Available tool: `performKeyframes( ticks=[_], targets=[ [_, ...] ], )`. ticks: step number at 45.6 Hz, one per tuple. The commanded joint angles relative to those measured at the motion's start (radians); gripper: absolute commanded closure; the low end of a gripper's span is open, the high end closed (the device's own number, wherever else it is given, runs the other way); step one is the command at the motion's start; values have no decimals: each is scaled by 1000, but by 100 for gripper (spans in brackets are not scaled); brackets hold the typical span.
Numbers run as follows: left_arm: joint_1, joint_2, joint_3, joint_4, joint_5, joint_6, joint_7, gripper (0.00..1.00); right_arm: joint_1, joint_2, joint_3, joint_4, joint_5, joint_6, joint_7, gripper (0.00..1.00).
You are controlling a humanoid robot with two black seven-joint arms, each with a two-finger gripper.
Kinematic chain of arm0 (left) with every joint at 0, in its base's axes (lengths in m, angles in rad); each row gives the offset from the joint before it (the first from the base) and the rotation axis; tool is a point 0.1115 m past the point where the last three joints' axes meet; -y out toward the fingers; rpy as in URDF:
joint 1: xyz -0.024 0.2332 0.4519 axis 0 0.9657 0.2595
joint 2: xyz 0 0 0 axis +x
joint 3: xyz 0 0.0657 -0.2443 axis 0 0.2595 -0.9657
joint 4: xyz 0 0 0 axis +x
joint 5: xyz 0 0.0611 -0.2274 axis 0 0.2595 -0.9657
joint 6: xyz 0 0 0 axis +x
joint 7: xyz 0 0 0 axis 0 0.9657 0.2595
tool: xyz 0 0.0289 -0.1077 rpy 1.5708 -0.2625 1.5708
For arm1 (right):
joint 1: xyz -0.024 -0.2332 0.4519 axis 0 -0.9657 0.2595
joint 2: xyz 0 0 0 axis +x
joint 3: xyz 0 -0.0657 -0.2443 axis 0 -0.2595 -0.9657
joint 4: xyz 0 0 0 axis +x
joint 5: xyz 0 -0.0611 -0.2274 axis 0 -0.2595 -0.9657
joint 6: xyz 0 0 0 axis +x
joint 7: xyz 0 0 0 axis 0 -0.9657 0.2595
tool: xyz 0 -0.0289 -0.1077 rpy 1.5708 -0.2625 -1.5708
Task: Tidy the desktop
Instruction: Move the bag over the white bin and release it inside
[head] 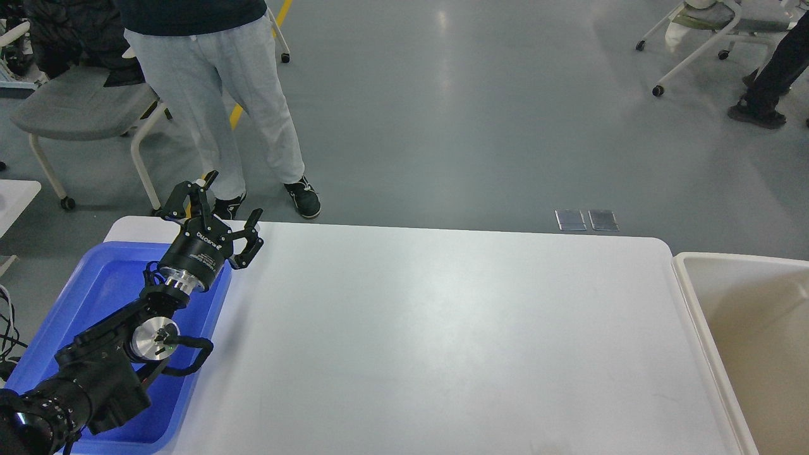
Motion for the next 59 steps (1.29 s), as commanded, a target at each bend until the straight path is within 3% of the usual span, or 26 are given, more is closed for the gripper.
performKeyframes(
  ticks=[1, 17, 45, 46, 48, 49, 59],
  targets=[
    [0, 0, 0, 0, 0, 0, 0, 0, -100, 68, 113, -78, 24, -13, 2, 100],
    [0, 0, 0, 0, 1, 0, 0, 0, -123, 83, 112, -76, 25, -10, 19, 100],
    [0, 0, 0, 0, 1, 0, 0, 0, 44, 206, 10, -71, 21, -11, 15, 100],
    [0, 0, 0, 0, 1, 0, 0, 0, 48, 207, 9, -71, 22, -11, 16, 81],
    [0, 0, 0, 0, 0, 0, 0, 0, 54, 210, 9, -71, 22, -11, 18, 12],
    [0, 0, 0, 0, 1, 0, 0, 0, 58, 210, 9, -71, 22, -10, 16, 0],
    [0, 0, 0, 0, 1, -1, 2, 0, 61, 207, 9, -71, 22, -10, 18, 0]
  ],
)
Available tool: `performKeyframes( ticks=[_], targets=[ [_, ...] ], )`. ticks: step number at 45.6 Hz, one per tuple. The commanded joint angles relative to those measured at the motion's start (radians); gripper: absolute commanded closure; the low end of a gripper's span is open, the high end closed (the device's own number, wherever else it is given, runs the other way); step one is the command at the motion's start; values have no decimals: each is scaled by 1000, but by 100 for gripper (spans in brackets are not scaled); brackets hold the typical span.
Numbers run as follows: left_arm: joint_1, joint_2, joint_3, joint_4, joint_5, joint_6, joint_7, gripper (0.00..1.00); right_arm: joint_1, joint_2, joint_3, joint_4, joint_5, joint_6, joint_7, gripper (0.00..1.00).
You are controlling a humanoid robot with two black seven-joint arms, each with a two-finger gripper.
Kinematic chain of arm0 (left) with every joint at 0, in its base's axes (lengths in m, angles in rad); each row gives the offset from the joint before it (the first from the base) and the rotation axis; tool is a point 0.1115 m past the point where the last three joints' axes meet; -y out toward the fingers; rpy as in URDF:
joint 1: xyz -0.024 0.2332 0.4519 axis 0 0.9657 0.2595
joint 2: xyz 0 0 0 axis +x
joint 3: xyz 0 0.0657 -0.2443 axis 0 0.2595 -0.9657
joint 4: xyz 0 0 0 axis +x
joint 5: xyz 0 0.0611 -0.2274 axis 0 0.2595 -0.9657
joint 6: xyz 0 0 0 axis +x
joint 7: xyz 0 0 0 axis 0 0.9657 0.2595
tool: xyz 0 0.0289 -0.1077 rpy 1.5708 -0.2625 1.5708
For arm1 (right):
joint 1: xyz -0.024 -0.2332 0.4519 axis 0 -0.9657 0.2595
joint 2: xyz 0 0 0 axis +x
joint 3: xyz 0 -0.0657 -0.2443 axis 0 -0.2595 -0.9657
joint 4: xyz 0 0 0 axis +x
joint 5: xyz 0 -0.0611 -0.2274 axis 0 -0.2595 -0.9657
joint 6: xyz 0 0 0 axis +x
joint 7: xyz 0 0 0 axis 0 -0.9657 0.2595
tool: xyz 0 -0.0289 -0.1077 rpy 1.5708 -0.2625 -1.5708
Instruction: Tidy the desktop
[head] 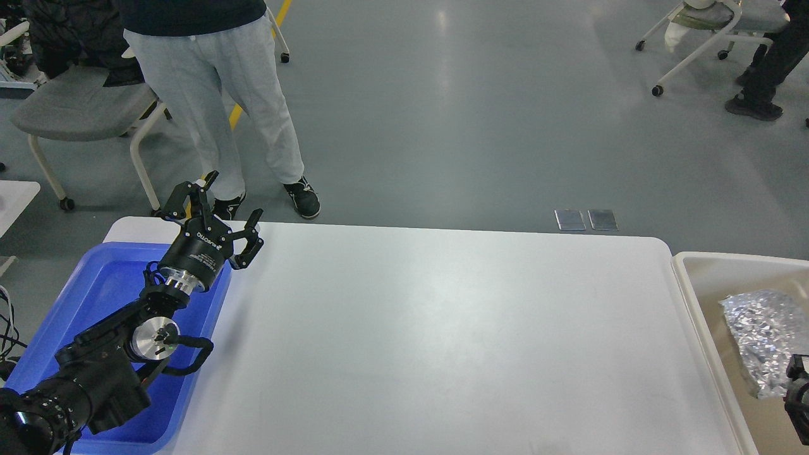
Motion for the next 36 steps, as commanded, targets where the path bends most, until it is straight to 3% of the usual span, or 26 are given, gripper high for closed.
performKeyframes(
  ticks=[1, 15, 29, 36],
  targets=[
    [0, 0, 0, 0, 1, -2, 2, 0, 18, 8, -7, 0, 0, 1, 1, 0],
    [0, 0, 0, 0, -1, -2, 1, 0, 72, 8, 22, -6, 6, 2, 2, 0],
    [0, 0, 0, 0, -1, -2, 0, 0, 247, -41, 74, -12, 184, 13, 2, 0],
    [0, 0, 0, 0, -1, 0, 0, 0, 400, -85, 99, -10, 229, 114, -2, 0]
  ],
)
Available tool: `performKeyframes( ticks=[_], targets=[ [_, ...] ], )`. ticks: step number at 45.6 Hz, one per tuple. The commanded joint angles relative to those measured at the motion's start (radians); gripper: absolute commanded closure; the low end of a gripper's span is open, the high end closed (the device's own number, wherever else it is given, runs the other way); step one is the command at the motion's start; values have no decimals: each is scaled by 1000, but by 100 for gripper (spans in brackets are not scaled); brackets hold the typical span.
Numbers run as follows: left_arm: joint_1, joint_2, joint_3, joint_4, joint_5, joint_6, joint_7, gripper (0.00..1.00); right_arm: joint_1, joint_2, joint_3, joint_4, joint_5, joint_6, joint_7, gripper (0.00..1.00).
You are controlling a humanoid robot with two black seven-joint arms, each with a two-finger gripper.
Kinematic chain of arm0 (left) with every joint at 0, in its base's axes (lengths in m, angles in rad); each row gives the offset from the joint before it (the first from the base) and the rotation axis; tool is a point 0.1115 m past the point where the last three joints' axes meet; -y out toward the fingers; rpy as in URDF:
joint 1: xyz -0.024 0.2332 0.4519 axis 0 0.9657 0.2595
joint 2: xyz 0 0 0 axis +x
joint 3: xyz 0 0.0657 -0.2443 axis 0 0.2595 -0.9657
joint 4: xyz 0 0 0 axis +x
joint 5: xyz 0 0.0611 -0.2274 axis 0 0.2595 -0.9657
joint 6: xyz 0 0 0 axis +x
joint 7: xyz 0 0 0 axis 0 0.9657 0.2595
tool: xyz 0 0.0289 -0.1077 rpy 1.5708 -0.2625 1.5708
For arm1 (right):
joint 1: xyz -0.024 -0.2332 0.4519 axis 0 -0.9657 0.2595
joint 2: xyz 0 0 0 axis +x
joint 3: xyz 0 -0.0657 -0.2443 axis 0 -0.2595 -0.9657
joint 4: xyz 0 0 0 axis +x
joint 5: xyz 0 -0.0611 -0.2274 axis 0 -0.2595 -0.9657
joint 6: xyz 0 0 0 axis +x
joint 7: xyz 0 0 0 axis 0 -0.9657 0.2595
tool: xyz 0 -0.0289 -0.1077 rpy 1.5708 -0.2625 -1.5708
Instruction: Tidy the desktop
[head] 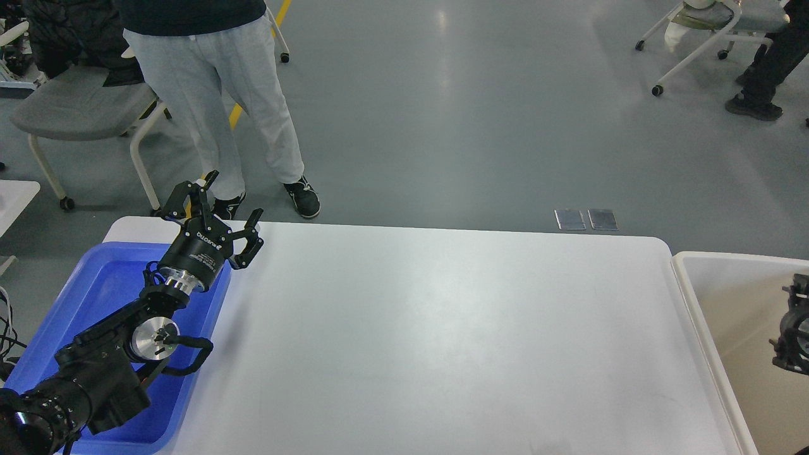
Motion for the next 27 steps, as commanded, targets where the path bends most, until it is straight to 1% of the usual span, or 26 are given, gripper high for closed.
performKeyframes(
  ticks=[1, 7, 15, 18, 22, 27],
  targets=[
    [0, 0, 0, 0, -1, 2, -1, 0, 202, -60, 46, 1, 92, 113, -8, 0],
    [0, -2, 2, 0, -1, 2, -1, 0, 322, -83, 115, 4, 152, 250, -24, 0],
    [0, 0, 2, 0, -1, 2, -2, 0, 405, -86, 255, 10, 154, 391, -106, 0],
    [0, -2, 2, 0, -1, 2, -2, 0, 417, -81, 327, 20, 154, 433, -126, 0],
    [0, -2, 2, 0, -1, 2, -2, 0, 416, -72, 405, 69, 157, 471, -127, 0],
    [0, 0, 2, 0, -1, 2, -2, 0, 373, -55, 470, 211, 172, 463, -126, 0]
  ],
)
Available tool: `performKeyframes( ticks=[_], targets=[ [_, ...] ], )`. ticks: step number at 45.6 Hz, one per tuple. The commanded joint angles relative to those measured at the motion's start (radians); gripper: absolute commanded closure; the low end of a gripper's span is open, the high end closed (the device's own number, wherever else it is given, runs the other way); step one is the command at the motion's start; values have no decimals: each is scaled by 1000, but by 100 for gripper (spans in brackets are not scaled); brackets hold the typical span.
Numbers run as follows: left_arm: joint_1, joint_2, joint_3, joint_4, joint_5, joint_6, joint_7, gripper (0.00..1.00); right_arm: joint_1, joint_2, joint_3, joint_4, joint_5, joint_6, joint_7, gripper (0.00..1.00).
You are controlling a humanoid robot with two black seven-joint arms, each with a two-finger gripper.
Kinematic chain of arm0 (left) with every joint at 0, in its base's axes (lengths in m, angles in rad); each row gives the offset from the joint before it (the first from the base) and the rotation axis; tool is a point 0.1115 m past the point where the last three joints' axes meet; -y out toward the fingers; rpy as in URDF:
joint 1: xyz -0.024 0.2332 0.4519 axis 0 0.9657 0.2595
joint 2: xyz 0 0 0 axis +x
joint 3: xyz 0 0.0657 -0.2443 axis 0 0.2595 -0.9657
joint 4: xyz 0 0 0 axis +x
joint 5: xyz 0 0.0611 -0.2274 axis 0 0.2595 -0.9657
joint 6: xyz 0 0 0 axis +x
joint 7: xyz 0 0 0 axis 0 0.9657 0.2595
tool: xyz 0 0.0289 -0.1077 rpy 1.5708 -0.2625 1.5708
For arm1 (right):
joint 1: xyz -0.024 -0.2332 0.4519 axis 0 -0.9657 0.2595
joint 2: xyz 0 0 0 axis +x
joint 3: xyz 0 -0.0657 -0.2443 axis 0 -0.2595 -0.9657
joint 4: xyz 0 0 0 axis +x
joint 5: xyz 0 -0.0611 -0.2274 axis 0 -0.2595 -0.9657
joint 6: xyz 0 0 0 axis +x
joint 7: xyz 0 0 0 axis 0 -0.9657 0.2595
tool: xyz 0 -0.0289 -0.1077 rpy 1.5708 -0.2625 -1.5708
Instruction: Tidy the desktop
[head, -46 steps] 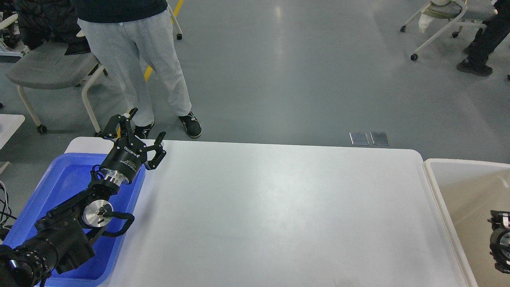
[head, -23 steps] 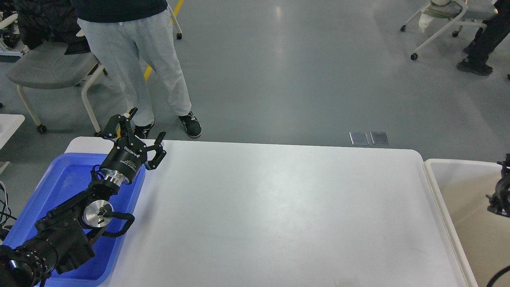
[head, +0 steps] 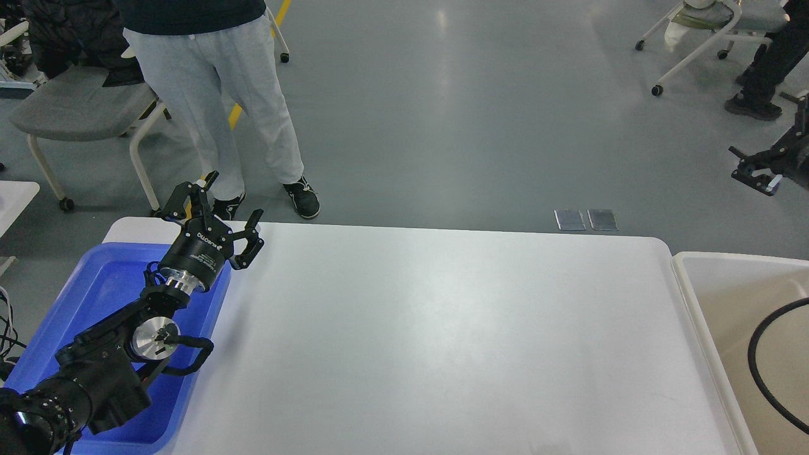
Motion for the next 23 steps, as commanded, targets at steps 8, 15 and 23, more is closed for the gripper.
performKeyframes(
  ticks=[8, 15, 23],
  targets=[
    [0, 1, 0, 0, 0, 1, 0, 0, -76, 81, 175, 358, 32, 63, -14, 0],
    [0, 1, -1, 0, 0, 1, 0, 0, -136, 142, 178, 507, 30, 50, -8, 0],
    [0, 1, 0, 0, 0, 0, 0, 0, -209, 216, 174, 595, 26, 40, -5, 0]
  ],
)
